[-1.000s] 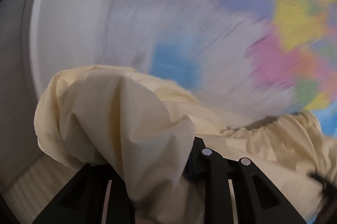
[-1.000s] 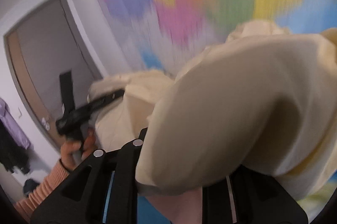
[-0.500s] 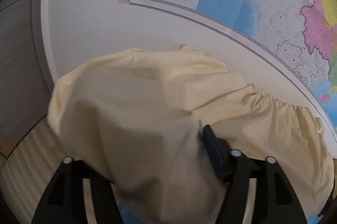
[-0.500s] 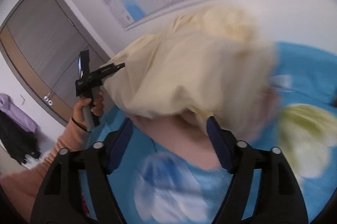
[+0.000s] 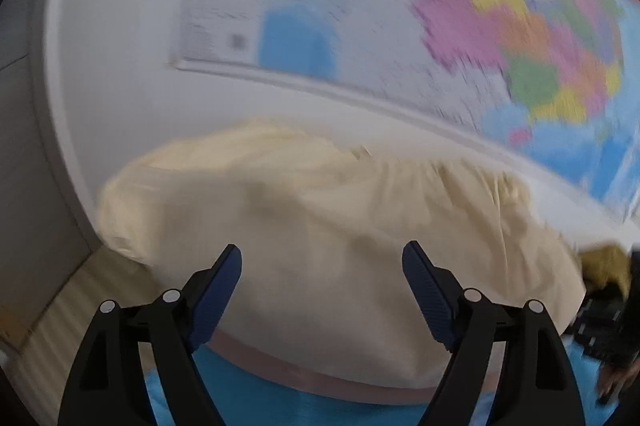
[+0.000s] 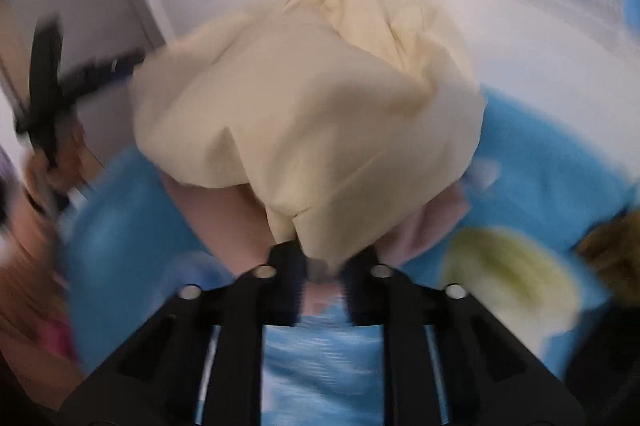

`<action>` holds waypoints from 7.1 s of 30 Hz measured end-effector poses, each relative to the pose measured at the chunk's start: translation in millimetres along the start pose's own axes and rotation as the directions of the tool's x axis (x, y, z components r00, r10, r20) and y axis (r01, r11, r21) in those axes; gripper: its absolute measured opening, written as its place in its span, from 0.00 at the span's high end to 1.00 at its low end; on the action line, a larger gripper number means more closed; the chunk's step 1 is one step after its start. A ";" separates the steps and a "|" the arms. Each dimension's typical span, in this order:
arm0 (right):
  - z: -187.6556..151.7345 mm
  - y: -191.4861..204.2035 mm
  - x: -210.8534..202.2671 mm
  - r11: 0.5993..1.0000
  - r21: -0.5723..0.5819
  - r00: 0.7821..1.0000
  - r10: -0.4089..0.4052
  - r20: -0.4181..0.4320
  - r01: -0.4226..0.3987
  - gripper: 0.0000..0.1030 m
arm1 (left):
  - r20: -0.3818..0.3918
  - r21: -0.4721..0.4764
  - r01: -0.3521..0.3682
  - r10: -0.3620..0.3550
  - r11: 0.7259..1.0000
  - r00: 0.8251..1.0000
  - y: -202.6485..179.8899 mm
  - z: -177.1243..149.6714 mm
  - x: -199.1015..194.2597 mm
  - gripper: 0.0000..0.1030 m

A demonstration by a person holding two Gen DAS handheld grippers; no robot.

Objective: Fold large clothes

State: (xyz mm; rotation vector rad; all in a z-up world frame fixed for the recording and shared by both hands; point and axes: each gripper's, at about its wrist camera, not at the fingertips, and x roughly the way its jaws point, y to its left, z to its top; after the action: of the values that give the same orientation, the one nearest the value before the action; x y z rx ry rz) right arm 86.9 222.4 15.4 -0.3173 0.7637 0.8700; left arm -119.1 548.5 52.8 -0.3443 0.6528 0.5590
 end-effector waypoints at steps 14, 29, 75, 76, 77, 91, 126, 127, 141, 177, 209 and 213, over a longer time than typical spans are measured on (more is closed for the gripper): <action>-22.1 -12.2 -33.6 0.963 -0.137 0.972 -0.222 0.083 0.232 0.84 | -0.090 0.081 -0.026 0.034 0.996 0.995 -3.2 -14.9 16.0 0.20; 6.2 -7.6 29.6 0.997 0.063 0.995 0.050 -0.084 -0.045 0.74 | -0.115 0.083 0.074 -0.065 0.994 0.991 -31.7 -15.4 26.5 0.20; -17.8 54.1 -41.3 0.989 0.134 0.982 0.029 0.186 -0.055 0.06 | 0.030 0.062 -0.079 0.078 0.995 0.997 -111.1 -97.3 -80.9 0.07; -22.0 56.5 -43.2 0.990 0.133 0.982 0.025 0.187 -0.051 0.06 | 0.029 0.055 -0.078 0.077 0.995 0.997 -112.0 -99.7 -83.2 0.07; -25.6 58.5 -44.5 0.990 0.132 0.983 0.022 0.184 -0.047 0.06 | 0.029 0.046 -0.078 0.077 0.996 0.997 -113.1 -102.1 -85.4 0.07; -67.1 72.0 -71.8 0.991 0.137 0.981 -0.028 0.193 0.002 0.06 | 0.021 0.011 -0.084 0.084 0.996 0.996 -122.5 -132.0 -118.6 0.07; -97.0 80.2 -97.7 0.986 0.163 0.975 -0.053 0.218 0.017 0.06 | 0.032 0.043 -0.114 0.113 0.993 0.993 -137.2 -163.4 -149.7 0.07; -96.7 79.9 -97.4 0.987 0.162 0.975 -0.053 0.216 0.018 0.06 | 0.033 0.043 -0.115 0.114 0.992 0.993 -137.7 -163.4 -149.9 0.07; -99.2 80.7 -99.3 0.986 0.165 0.975 -0.050 0.218 0.013 0.06 | 0.044 0.052 -0.114 0.112 0.992 0.993 -142.6 -164.7 -154.2 0.07; -99.9 82.9 -98.9 0.987 0.162 0.976 -0.047 0.214 0.012 0.06 | 0.039 0.053 -0.111 0.109 0.992 0.993 -142.7 -166.2 -154.8 0.07; -99.1 84.3 -100.1 0.987 0.163 0.974 -0.050 0.219 0.014 0.06 | 0.039 0.054 -0.106 0.104 0.993 0.994 -145.4 -165.4 -154.9 0.07; -99.0 84.5 -99.6 0.987 0.163 0.975 -0.050 0.216 0.015 0.06 | 0.036 0.054 -0.107 0.105 0.993 0.994 -146.6 -165.9 -154.2 0.07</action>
State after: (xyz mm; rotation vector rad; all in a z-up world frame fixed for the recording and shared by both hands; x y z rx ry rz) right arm -66.3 164.7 21.6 -0.0884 0.6164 0.7920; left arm -212.8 295.5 48.4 -0.2487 0.6560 0.6454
